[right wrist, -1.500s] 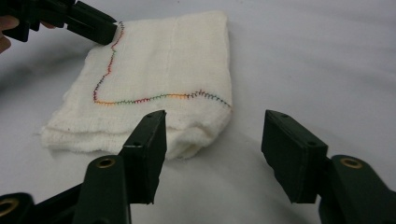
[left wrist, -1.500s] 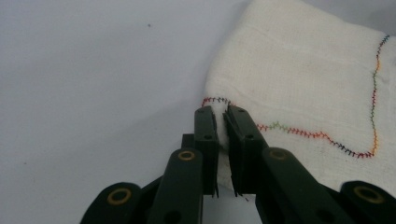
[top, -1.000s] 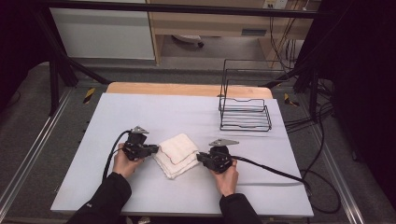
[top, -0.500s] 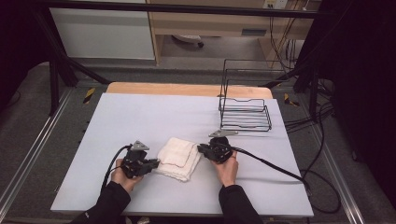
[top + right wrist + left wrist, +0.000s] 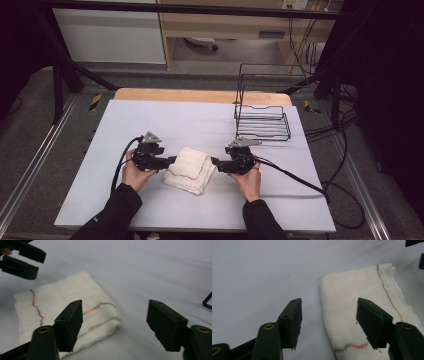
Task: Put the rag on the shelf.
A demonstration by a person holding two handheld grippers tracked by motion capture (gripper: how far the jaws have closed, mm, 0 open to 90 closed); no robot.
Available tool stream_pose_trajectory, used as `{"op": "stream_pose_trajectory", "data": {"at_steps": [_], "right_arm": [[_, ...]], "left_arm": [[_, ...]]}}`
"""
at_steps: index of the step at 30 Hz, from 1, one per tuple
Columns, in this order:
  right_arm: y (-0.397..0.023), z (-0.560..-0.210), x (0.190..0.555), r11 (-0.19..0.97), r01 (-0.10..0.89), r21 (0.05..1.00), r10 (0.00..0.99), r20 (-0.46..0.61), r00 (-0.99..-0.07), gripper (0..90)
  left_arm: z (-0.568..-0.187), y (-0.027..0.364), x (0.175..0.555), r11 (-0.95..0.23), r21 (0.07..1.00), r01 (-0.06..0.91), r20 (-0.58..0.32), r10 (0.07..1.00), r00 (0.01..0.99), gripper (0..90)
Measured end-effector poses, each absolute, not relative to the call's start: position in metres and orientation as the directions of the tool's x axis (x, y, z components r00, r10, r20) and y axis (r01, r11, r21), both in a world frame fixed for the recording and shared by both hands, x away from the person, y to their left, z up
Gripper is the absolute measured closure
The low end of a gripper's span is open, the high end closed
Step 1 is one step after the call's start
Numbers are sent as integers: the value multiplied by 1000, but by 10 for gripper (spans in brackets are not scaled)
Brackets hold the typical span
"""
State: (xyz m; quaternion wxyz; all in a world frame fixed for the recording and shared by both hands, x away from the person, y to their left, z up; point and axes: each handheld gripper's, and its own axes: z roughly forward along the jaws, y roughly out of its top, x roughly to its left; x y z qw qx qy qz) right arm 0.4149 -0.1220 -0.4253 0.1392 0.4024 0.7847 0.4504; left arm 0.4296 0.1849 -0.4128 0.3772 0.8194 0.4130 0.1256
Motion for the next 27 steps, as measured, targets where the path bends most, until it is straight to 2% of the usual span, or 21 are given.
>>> {"op": "stream_pose_trajectory", "data": {"at_steps": [3, 5, 7, 18, 27], "right_arm": [[-127, -426, 413, 261, 520, 813, 754, 165, -636, 148], [-131, -428, 412, 257, 531, 808, 756, 174, -631, 118], [-136, -430, 411, 269, 537, 800, 756, 170, -632, 96], [-145, -435, 406, 285, 544, 789, 752, 168, -637, 83], [-141, -435, 411, 235, 555, 798, 748, 216, -627, 100]], "left_arm": [[-419, 175, 441, -390, 710, 586, -104, 765, 636, 313], [-425, 169, 448, -394, 702, 593, -113, 760, 639, 294], [-429, 164, 455, -397, 695, 600, -110, 766, 633, 315], [-439, 153, 477, -376, 659, 652, -165, 773, 613, 638], [-442, 151, 476, -392, 658, 644, -172, 754, 634, 759]]}}
